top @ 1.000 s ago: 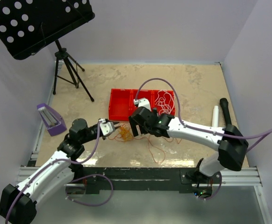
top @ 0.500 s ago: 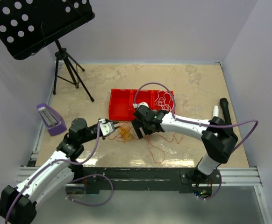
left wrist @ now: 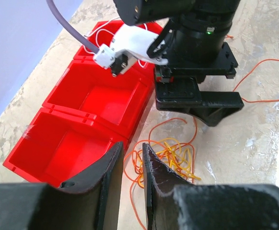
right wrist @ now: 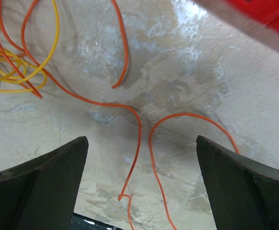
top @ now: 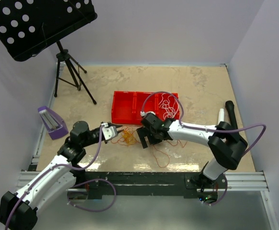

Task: Untangle the cables

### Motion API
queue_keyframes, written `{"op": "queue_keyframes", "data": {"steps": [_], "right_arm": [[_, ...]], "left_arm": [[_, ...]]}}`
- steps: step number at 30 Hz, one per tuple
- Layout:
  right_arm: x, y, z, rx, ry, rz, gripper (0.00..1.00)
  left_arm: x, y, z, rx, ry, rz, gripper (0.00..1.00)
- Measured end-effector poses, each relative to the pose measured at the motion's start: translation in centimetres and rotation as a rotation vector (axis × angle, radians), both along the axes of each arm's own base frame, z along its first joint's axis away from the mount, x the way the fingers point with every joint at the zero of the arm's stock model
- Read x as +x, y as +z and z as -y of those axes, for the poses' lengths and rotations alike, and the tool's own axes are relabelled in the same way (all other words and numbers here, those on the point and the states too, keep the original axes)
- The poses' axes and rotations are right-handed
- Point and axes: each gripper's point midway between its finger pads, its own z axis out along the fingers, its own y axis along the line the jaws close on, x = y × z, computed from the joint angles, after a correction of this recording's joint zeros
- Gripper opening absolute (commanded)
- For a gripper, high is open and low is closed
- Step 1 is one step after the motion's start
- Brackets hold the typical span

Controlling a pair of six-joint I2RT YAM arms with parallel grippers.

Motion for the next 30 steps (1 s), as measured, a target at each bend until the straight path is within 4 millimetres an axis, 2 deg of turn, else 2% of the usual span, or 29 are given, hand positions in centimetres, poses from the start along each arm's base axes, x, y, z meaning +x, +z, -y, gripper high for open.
{"op": "queue_keyframes", "data": {"steps": [4, 5, 7, 9, 15, 18, 20, 21, 27, 28, 30], "right_arm": [[-0.7, -0.9, -0.2, 0.042, -0.015, -0.022, 0.98], [-1.0, -1.1, -0.2, 0.054, -0.02, -0.027, 0.96], [-1.4, -1.2, 0.2, 0.067, -0.034, -0.03, 0.81], [-1.4, -1.2, 0.2, 0.08, -0.047, -0.027, 0.74], [-0.8, -1.4, -0.8, 0.132, -0.102, -0.011, 0.24], [-0.5, -1.6, -1.3, 0.155, -0.121, -0.008, 0.15], [-0.2, -1.7, -1.8, 0.171, -0.13, -0.002, 0.03], [-0.2, -1.7, -1.9, 0.177, -0.136, 0.003, 0.0], [-0.7, -1.1, -2.0, 0.182, -0.166, 0.026, 0.0], [-0.8, -0.5, -1.9, 0.187, -0.172, 0.032, 0.0], [-0.7, 2.1, -1.7, 0.232, -0.188, 0.075, 0.0]], "left_arm": [[0.1, 0.2, 0.0, 0.004, -0.002, 0.014, 0.27], [0.1, 0.2, 0.0, 0.004, -0.002, 0.015, 0.27], [0.1, 0.4, 0.0, 0.003, -0.003, 0.019, 0.27], [0.1, 0.5, 0.1, 0.002, -0.004, 0.021, 0.27], [0.2, 0.8, 0.1, 0.0, -0.005, 0.025, 0.27], [0.2, 1.0, 0.1, 0.0, -0.005, 0.029, 0.28], [0.2, 1.0, 0.1, 0.002, -0.005, 0.031, 0.28], [0.2, 1.0, 0.1, 0.003, -0.005, 0.03, 0.28], [0.2, 0.9, 0.1, 0.002, -0.006, 0.029, 0.28], [0.2, 1.0, 0.1, 0.002, -0.007, 0.028, 0.28], [0.1, 1.0, 0.2, -0.005, -0.011, 0.019, 0.29]]}}
